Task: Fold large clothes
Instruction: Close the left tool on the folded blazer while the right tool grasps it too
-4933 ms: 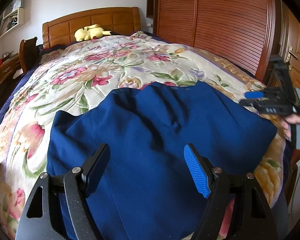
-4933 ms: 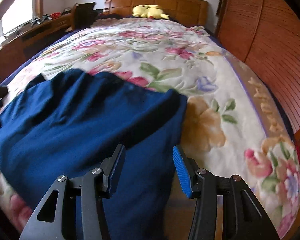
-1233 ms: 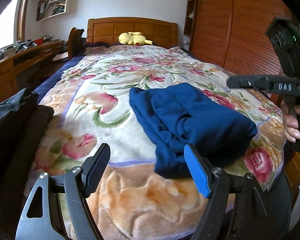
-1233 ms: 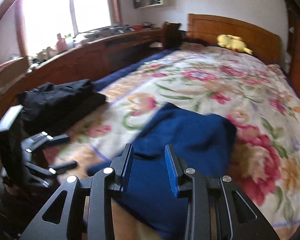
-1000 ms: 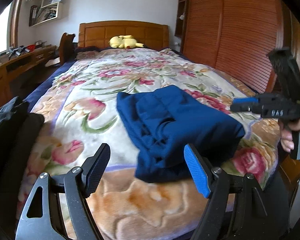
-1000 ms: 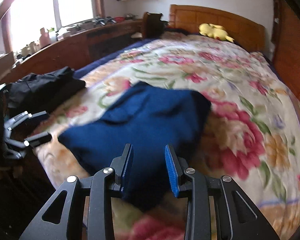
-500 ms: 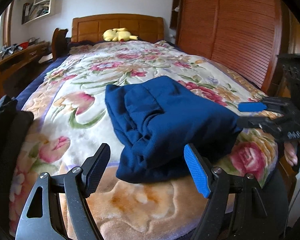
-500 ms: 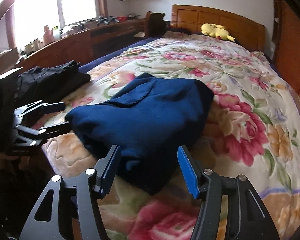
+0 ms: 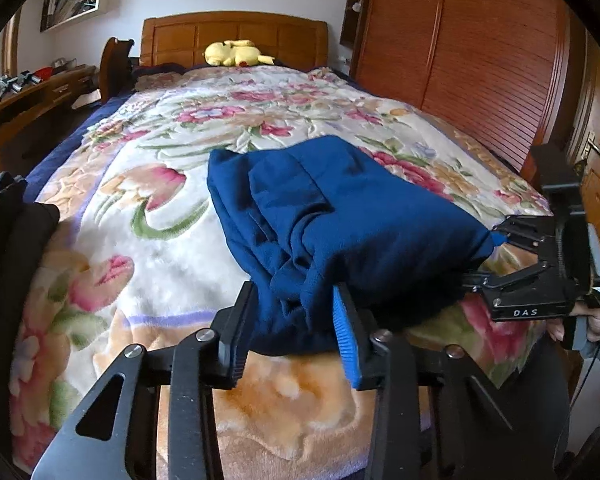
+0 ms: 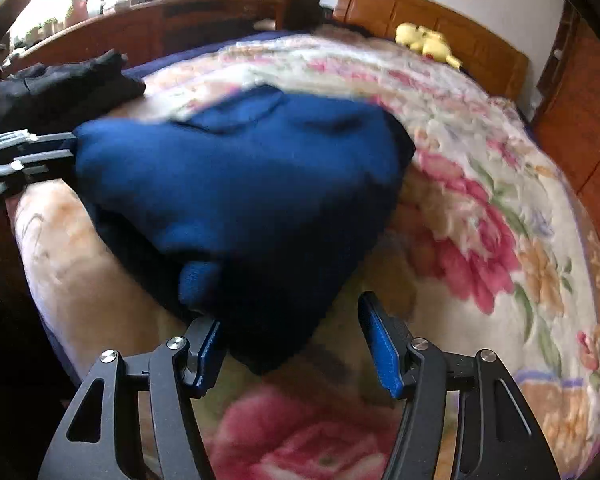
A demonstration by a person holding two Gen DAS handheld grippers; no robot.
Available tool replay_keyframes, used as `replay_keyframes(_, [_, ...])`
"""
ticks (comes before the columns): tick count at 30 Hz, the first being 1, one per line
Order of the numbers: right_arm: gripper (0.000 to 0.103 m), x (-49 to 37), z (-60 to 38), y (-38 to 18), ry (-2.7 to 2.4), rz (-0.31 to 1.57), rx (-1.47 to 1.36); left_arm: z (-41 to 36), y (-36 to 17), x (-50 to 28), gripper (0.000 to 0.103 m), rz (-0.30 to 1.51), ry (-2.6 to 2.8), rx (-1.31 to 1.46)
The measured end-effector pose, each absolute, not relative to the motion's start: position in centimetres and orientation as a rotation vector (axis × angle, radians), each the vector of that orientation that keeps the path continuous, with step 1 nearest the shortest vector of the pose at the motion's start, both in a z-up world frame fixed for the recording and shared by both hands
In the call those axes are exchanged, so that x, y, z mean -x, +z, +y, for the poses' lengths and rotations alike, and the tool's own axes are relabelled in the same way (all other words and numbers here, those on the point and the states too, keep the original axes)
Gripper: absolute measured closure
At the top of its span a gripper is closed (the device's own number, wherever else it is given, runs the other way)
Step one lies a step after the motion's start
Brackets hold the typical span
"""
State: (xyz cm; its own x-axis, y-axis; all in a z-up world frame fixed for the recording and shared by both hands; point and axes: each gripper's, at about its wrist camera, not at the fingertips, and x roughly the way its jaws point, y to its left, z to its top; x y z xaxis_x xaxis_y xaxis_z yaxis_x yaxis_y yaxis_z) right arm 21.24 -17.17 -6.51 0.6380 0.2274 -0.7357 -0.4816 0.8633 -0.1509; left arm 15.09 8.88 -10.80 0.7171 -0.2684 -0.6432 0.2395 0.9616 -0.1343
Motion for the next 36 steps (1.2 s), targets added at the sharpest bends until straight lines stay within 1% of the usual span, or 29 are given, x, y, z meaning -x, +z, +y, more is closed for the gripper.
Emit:
replay_keyframes(1, [0.039, -21.6, -17.3, -6.8, 0.42, 0.792, 0.332, 8.8, -10.8, -15.1, 0.074, 0.72, -0.294, 0.047])
replay_keyframes(2, [0.039, -21.7, -17.7, -6.8, 0.419, 0.795, 0.308, 8.8, -10.8, -15.1, 0.079, 0.722, -0.307, 0.053])
replay_keyframes(3, [0.039, -21.8, -18.0, -6.6, 0.414, 0.792, 0.286, 8.7, -10.7, -15.1, 0.088, 0.72, -0.32, 0.055])
replay_keyframes(4, [0.039, -21.9, -18.2, -6.5, 0.406, 0.791, 0.277, 8.6, -10.5, -14.9, 0.091, 0.709, -0.316, 0.047])
replay_keyframes(5, [0.039, -21.9, -18.2, -6.4, 0.399, 0.787, 0.28, 8.5, -10.3, -14.9, 0.092, 0.7, -0.31, 0.037])
replay_keyframes(7, [0.043, -21.5, -17.9, -6.4, 0.4, 0.78, 0.304, 8.7, -9.9, -14.8, 0.095, 0.68, -0.297, 0.028])
replay_keyframes(11, [0.044, -20.2, -17.4, -5.5, 0.453, 0.782, 0.305, 9.9, -10.2, -15.7, 0.095, 0.692, -0.226, 0.015])
replay_keyframes(15, [0.044, -17.9, -17.9, -2.2, 0.53, 0.698, 0.279, 10.9, -10.7, -16.1, 0.095, 0.715, -0.205, 0.038])
replay_keyframes(19, [0.066, -17.6, -17.3, 0.5, 0.561, 0.623, 0.288, 10.8, -11.1, -16.0, 0.095, 0.732, -0.2, 0.017])
replay_keyframes(21, [0.071, -18.4, -16.7, 0.9, 0.564, 0.609, 0.294, 10.8, -11.4, -16.1, 0.095, 0.75, -0.206, 0.017])
replay_keyframes(24, [0.074, -20.5, -16.1, -0.4, 0.581, 0.662, 0.262, 10.7, -11.7, -16.0, 0.095, 0.762, -0.205, 0.018])
replay_keyframes(28, [0.074, -21.5, -14.8, -5.1, 0.593, 0.757, 0.304, 10.8, -11.8, -15.6, 0.095, 0.779, -0.216, 0.032])
replay_keyframes(30, [0.074, -20.7, -14.5, -6.6, 0.58, 0.727, 0.322, 10.5, -11.6, -15.0, 0.095, 0.775, -0.221, 0.014])
replay_keyframes(33, [0.074, -20.7, -14.4, -6.3, 0.553, 0.728, 0.311, 10.3, -11.1, -14.4, 0.089, 0.755, -0.206, -0.015])
replay_keyframes(35, [0.074, -20.6, -14.4, -6.4, 0.562, 0.723, 0.311, 10.7, -10.7, -14.2, 0.077, 0.736, -0.206, -0.009])
replay_keyframes(36, [0.074, -20.7, -14.4, -6.5, 0.57, 0.719, 0.308, 10.9, -10.5, -14.1, 0.074, 0.728, -0.21, 0.001])
